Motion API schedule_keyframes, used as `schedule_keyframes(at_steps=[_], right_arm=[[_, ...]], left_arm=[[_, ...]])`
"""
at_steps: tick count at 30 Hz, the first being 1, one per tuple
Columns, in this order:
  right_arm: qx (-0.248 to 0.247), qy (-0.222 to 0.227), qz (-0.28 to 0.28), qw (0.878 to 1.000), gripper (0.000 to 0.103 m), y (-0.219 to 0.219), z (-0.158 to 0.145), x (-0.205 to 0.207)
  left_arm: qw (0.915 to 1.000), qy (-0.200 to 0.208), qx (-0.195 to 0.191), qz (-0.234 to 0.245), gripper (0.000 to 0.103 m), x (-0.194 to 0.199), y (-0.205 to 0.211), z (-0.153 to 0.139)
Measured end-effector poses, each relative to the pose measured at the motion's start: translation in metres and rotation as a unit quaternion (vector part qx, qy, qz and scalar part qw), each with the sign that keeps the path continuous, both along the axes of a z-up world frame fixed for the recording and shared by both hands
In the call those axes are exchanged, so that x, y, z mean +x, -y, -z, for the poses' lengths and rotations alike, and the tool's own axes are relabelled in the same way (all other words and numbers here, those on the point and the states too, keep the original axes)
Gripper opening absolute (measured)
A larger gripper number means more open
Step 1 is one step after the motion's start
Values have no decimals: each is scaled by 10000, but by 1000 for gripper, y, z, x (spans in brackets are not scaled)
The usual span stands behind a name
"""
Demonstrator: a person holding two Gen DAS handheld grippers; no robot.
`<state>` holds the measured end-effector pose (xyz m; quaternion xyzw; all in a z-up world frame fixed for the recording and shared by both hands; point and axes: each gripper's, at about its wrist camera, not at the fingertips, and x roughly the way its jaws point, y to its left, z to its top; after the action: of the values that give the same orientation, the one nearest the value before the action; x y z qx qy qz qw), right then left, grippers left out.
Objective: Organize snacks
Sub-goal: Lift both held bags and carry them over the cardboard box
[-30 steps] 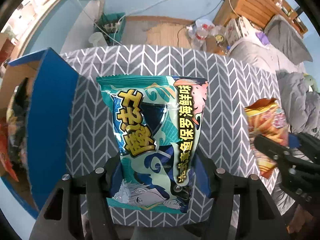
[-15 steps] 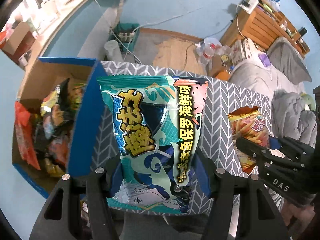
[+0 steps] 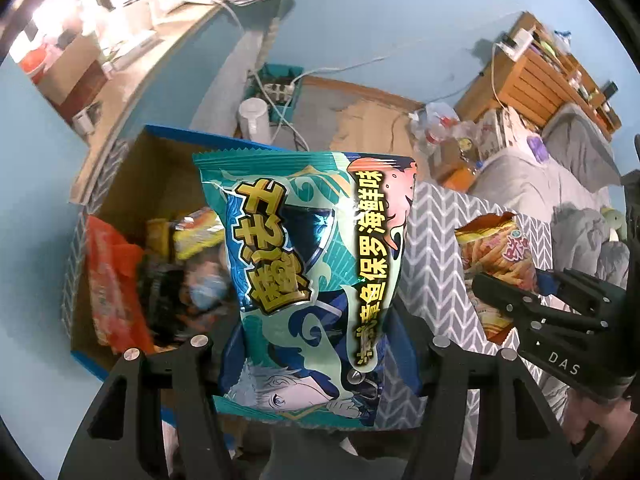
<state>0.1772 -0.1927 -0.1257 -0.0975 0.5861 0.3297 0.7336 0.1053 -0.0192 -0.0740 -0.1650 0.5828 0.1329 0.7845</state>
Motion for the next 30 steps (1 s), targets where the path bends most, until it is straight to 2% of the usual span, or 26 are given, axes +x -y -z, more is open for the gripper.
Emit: schedule_keyframes(at_steps=[14, 22, 30], right_arm=[[106, 14, -335, 9994, 42, -99, -8, -27], [115, -82, -534, 9985, 42, -144, 1, -38], [-2, -90, -536, 9985, 42, -169, 7, -36]], left_arm=[[9999, -58, 78, -99, 63, -11, -118, 8], [9997, -233, -98, -60, 63, -4, -150, 33], [9984, -474, -282, -126, 65, 7, -165, 59]])
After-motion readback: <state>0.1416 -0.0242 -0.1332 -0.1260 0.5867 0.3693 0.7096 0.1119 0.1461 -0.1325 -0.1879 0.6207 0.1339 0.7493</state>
